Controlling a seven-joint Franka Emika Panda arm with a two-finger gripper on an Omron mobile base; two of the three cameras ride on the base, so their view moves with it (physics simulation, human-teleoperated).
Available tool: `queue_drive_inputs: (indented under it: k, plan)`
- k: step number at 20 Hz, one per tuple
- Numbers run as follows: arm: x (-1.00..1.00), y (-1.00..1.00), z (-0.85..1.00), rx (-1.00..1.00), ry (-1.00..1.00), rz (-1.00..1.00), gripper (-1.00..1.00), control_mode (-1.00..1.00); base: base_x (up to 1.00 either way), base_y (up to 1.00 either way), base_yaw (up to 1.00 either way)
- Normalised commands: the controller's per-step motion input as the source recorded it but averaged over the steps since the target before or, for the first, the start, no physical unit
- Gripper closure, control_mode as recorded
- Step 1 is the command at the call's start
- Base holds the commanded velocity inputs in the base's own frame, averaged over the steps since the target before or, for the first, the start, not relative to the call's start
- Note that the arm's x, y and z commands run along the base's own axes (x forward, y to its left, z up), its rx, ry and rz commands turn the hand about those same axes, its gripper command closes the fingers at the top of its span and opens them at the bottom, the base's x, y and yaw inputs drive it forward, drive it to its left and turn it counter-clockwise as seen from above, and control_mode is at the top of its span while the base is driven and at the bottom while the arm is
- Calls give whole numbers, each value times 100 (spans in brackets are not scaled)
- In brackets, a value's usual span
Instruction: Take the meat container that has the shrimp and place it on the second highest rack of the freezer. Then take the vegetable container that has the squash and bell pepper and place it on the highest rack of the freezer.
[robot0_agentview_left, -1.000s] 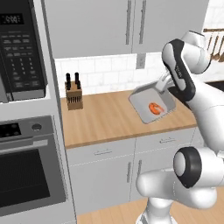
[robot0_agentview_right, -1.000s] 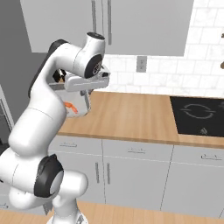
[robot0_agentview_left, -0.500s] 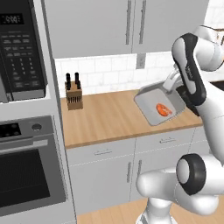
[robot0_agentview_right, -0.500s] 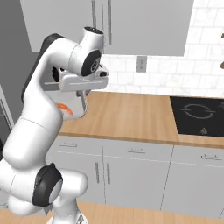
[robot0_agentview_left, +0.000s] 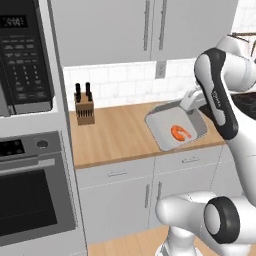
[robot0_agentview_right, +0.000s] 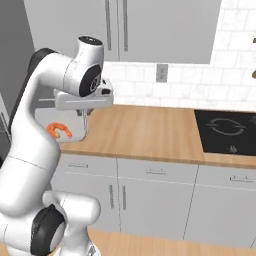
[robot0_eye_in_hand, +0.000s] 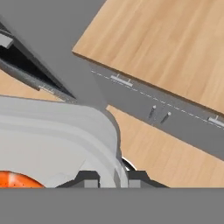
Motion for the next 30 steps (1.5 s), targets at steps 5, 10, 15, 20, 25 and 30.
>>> queue_drive_inputs:
  k: [5,10,15,20,25,30]
  plan:
    - [0,0,0,0,0,0,100,100,-71,34,1]
    - [0,0,0,0,0,0,100,100,-8,73,9]
    - [0,0,0,0,0,0,100,100,0,100,32]
    - [0,0,0,0,0,0,100,100,0,100,8]
    - [0,0,0,0,0,0,100,100,0,100,0]
    - [0,0,0,0,0,0,100,100,-11,100,0]
